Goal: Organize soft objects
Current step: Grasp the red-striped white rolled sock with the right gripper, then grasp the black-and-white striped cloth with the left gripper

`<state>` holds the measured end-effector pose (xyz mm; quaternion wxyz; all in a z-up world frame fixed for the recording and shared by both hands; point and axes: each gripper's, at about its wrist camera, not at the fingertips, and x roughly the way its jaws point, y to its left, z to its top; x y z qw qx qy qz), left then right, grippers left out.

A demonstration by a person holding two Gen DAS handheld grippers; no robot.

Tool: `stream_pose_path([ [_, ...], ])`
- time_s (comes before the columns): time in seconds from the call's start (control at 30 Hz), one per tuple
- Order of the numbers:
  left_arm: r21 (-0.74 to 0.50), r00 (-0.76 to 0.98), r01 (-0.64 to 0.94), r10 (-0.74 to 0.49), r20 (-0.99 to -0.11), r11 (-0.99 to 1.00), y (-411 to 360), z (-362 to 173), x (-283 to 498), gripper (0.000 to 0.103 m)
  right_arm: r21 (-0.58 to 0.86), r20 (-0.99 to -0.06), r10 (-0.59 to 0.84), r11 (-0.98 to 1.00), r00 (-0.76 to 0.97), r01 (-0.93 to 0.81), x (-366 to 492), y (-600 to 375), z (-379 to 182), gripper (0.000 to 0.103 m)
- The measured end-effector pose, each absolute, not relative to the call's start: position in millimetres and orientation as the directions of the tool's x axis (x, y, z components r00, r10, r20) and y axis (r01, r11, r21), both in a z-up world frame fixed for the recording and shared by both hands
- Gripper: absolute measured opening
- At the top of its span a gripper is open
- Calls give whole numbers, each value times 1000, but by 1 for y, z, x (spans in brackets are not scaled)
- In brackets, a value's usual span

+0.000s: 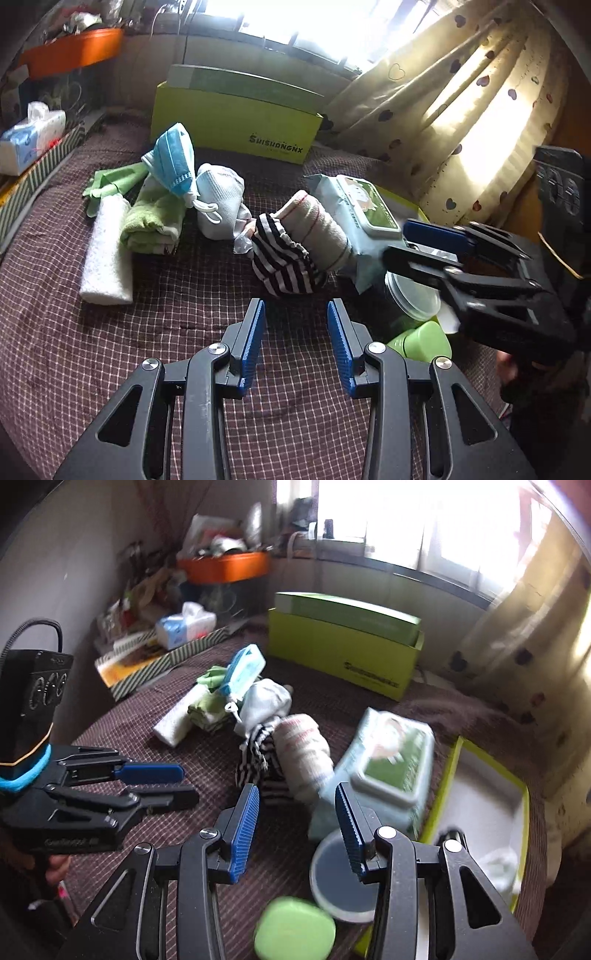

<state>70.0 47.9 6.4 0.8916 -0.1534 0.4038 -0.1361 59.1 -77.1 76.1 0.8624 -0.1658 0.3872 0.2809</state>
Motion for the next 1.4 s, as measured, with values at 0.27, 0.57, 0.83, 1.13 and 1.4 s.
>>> stream_pose_path([
  [0.27, -425, 631, 115, -396, -667, 898, 59, -2, 82, 37, -156, -846, 236, 748, 478, -645, 109, -41, 44, 42],
  [0.57, -456, 608, 101, -418, -675, 884, 64, -15, 96, 37, -203, -879, 157, 733, 451, -650, 131, -20, 21, 43],
  [0.83, -456, 604, 76, -404, -687, 887, 62, -15, 101, 38, -177, -830, 235, 749, 505, -639, 119, -28, 42, 39],
  [1.13, -441, 580, 20, -370, -726, 897, 49, -24, 135, 47, -132, -720, 326, 803, 613, -582, 85, -62, 89, 39],
  [1.4, -435, 559, -7, -357, -749, 901, 31, -34, 158, 48, -86, -693, 345, 832, 633, -548, 70, -92, 93, 39],
])
